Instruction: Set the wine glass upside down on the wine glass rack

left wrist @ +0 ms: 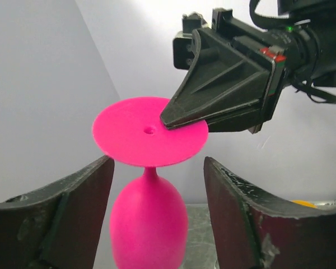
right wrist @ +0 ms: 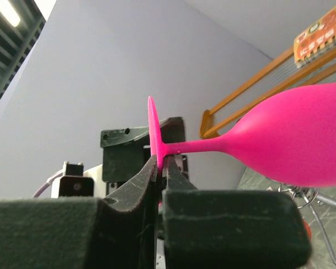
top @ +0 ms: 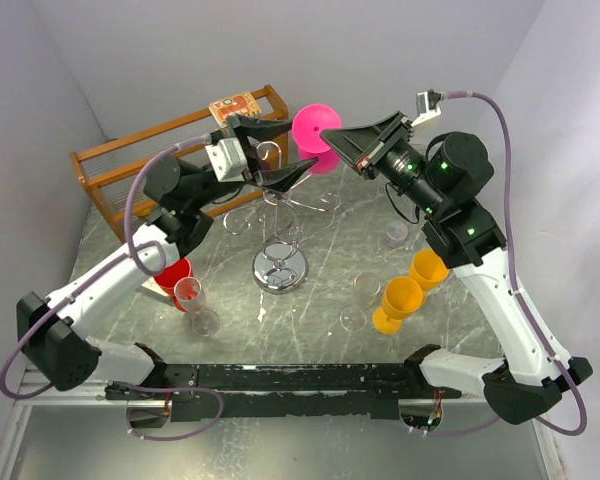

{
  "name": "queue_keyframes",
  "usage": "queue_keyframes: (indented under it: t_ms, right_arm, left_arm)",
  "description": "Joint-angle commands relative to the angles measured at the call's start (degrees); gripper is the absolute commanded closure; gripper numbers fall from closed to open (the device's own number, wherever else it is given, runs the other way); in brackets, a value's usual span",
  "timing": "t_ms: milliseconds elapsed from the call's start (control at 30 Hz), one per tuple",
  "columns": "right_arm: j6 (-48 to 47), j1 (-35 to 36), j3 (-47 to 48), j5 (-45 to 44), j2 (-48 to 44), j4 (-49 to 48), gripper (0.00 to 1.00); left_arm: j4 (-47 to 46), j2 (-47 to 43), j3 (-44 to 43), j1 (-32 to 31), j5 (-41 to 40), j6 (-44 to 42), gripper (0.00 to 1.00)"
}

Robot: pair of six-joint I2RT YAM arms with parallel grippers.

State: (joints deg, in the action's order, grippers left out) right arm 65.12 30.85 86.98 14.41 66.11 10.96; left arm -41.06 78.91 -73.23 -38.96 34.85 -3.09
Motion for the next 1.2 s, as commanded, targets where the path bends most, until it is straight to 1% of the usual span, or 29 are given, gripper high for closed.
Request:
queue_keyframes:
  t_ms: [0,100,200,300,400,467,533,600,767,867,1067,1167]
  right_arm:
    - [-3.33,0.05,1.06,-4.72,-2.36,-2.34,1.00]
    - [-5.16,0.04,0.80,-7.45,-3.10,-2.59,1.00]
    - [-7.43,0.03,-0.01,-9.79,-3.32,-2.81,1.00]
    - [-12.13,0.01,0.06,-12.43,-1.95,-3.48,1.00]
    - [-16.16,0.00,3.07,-14.89,1.59,-3.16,1.00]
    - [-17.96,0.00,4.40,-14.87,4.08,-4.19,1.00]
    - [-19.39,0.02,6.00,-14.33,6.84,-4.85,1.00]
    - [-20.03,0.00,7.52,-12.84,9.88,-5.92,1.00]
    - [-19.39,0.00,12.30,-8.68,18.52,-5.83,1.00]
    - [-18.08,0.09,15.03,-4.55,22.87,-5.55,1.00]
    - [-13.64,0.17,17.79,4.19,29.10,-6.85,1.00]
    - [-12.30,0.96,19.41,6.49,31.54,-5.97,1.00]
  left_arm:
    - [-0.56,-6.25,2.29,-0.32,-5.45,-0.72,0.22]
    - [3.29,-10.17,5.04,-0.31,-9.98,-2.04,0.18]
    - [8.95,-13.72,6.85,-0.33,-16.51,-1.74,0.18]
    - [16.72,-16.77,7.48,-0.33,-26.19,1.74,0.18]
    - [24.54,-19.65,8.02,-0.32,-36.50,4.74,0.17]
    - [28.34,-21.85,8.89,-0.27,-43.40,6.07,0.14]
    - [30.01,-24.79,11.30,-0.31,-49.02,6.42,0.08]
    - [30.22,-27.62,14.25,-0.32,-54.62,6.48,0.07]
    - [26.81,-35.38,21.92,-0.30,-67.13,2.03,0.09]
    - [24.66,-39.33,24.38,-0.33,-70.37,-0.03,0.10]
    - [22.71,-43.57,26.78,-0.31,-70.60,-0.38,0.11]
    - [22.90,-43.85,26.86,-0.30,-70.02,-0.01,0.11]
